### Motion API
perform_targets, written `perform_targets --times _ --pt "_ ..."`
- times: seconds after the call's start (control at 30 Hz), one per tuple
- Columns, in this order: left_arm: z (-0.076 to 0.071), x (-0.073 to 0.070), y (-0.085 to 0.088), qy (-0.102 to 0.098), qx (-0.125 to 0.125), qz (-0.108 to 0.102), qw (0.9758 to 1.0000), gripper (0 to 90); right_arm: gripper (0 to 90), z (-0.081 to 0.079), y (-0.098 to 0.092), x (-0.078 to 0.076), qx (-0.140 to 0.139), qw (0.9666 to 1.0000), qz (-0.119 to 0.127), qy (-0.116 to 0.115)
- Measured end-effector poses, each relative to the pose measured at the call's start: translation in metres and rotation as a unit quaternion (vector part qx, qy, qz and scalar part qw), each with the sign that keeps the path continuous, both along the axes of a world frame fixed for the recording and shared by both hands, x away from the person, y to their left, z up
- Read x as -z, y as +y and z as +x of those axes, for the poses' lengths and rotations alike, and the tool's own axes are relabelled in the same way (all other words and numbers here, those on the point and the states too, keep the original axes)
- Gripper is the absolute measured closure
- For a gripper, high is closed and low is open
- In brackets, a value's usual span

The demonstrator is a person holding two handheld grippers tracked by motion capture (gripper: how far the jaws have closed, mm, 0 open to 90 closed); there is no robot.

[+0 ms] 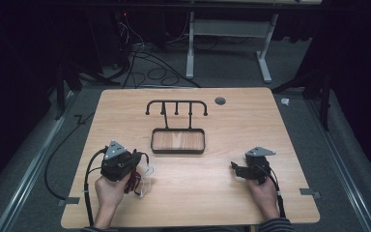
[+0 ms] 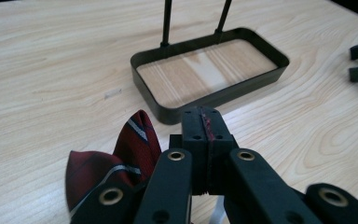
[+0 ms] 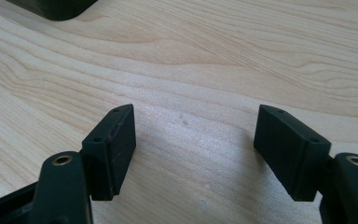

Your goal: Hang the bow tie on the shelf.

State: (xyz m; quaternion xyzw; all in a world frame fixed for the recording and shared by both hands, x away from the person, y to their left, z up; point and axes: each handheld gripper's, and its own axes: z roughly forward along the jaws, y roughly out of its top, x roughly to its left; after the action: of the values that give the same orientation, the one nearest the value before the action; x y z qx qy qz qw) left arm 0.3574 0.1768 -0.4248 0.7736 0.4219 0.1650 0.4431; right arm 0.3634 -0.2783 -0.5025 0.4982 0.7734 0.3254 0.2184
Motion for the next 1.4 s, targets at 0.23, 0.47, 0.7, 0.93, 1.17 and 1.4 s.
perform_targets --times 0.23,0.47,0.7,0.93,1.17,1.4 --pt "-0.003 -0.009 0.0 -0.013 0.001 -0.007 0.9999 89.7 30.7 0.0 0.0 0.0 0.0 1.0 0.0 0.0" --pt "-0.005 -0.019 -0.002 -0.026 0.004 -0.013 0.9996 89.7 30.7 0.0 0.0 0.0 0.0 1.0 0.0 0.0" --pt "-0.004 -0.025 -0.004 -0.03 0.009 -0.014 0.9994 89.7 30.7 0.0 0.0 0.0 -0.001 1.0 -0.001 0.0" --pt "-0.002 -0.032 -0.007 -0.036 0.014 -0.019 0.9991 89.6 30.6 0.0 0.0 0.0 -0.001 1.0 -0.001 0.0" --pt "0.0 -0.04 -0.009 -0.042 0.019 -0.021 0.9987 89.6 30.6 0.0 0.0 0.0 -0.002 1.0 -0.001 -0.001" --pt "0.004 -0.047 -0.01 -0.043 0.026 -0.032 0.9982 89.6 30.6 0.0 0.0 0.0 -0.002 1.0 -0.002 -0.001"
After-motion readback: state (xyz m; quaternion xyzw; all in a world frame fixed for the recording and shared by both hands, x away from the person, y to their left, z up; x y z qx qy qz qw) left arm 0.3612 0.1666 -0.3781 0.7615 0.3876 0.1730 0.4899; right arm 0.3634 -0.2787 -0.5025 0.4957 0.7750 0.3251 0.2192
